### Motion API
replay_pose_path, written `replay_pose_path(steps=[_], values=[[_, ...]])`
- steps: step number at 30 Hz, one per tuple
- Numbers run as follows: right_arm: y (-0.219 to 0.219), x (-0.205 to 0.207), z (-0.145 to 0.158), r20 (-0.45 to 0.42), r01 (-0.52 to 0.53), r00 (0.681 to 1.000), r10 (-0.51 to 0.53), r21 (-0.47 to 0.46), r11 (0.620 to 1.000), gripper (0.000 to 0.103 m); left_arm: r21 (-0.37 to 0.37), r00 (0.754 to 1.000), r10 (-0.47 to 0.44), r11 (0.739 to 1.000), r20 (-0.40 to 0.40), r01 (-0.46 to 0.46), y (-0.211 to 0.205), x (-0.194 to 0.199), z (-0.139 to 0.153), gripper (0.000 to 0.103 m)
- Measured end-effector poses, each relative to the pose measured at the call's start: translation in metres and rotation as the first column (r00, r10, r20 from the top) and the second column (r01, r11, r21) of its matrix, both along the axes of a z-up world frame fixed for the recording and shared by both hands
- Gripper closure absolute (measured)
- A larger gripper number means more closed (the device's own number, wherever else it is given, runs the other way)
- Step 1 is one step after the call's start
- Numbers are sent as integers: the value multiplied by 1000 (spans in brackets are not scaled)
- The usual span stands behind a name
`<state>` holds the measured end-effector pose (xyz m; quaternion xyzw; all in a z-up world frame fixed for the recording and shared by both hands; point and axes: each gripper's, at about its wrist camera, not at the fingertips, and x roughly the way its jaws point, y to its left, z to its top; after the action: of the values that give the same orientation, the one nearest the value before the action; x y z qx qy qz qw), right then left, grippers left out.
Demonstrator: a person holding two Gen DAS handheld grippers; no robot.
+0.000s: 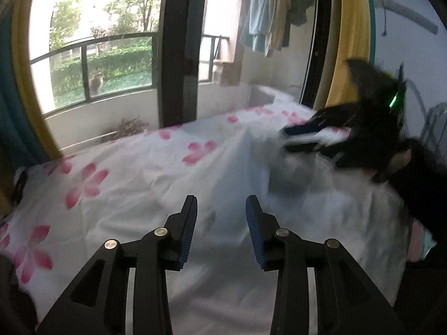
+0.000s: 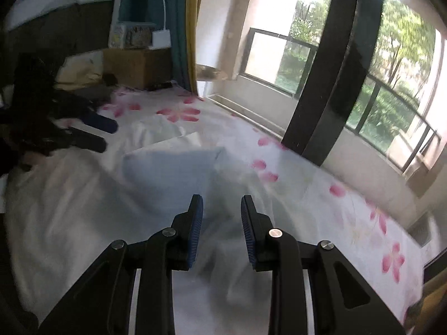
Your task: Fold large clothes
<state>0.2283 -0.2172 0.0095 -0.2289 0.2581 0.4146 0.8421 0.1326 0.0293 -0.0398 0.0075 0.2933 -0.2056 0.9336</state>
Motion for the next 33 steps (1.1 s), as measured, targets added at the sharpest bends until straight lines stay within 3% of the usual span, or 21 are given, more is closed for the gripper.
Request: replay_pose_path(steps=[3,6,7,8,13,19,21,23,26,30,33], values=[[27,9,-11,49,-3,999,5,-49,999,76,-43,1000,-21,999,15,21,-8,19,12,65],[34,18,-22,-24,-43,999,42,-61,997,77,-55,1000,-26,998,-10,25,-18,45,17,64],[31,17,-24,-57,-64,997,60,-63,996,94,-53,999,-25,998,-23,24,-21,55,17,64],[29,12,-25,-67,-81,995,76,-68,994,99,-49,999,-24,999,-43,22,-26,66,15,64],[2,-10,-20,-164,-93,983,85,-47,995,100,-36,988,-58,998,-145,53,-54,108,-5,64],[-23,-27,-17,-186,-32,982,28,-23,999,100,83,954,-84,990,-286,112,-93,126,-48,64],[-27,-26,-20,-190,1,982,-5,-26,1000,99,114,952,-81,986,-295,120,-100,123,-56,64],[-31,-23,-26,-214,20,976,-29,-41,999,99,96,958,-78,989,-277,109,-96,115,-51,64],[-39,-24,-26,-211,64,975,-72,-46,997,94,60,972,-40,997,-233,56,-80,100,-36,64],[-57,-30,-18,-210,120,970,-120,-16,993,64,9,982,35,999,-183,-34,-51,73,-19,64],[-71,-34,-15,-204,160,966,-158,-4,987,62,-24,981,124,991,-151,-129,-24,42,-10,64]])
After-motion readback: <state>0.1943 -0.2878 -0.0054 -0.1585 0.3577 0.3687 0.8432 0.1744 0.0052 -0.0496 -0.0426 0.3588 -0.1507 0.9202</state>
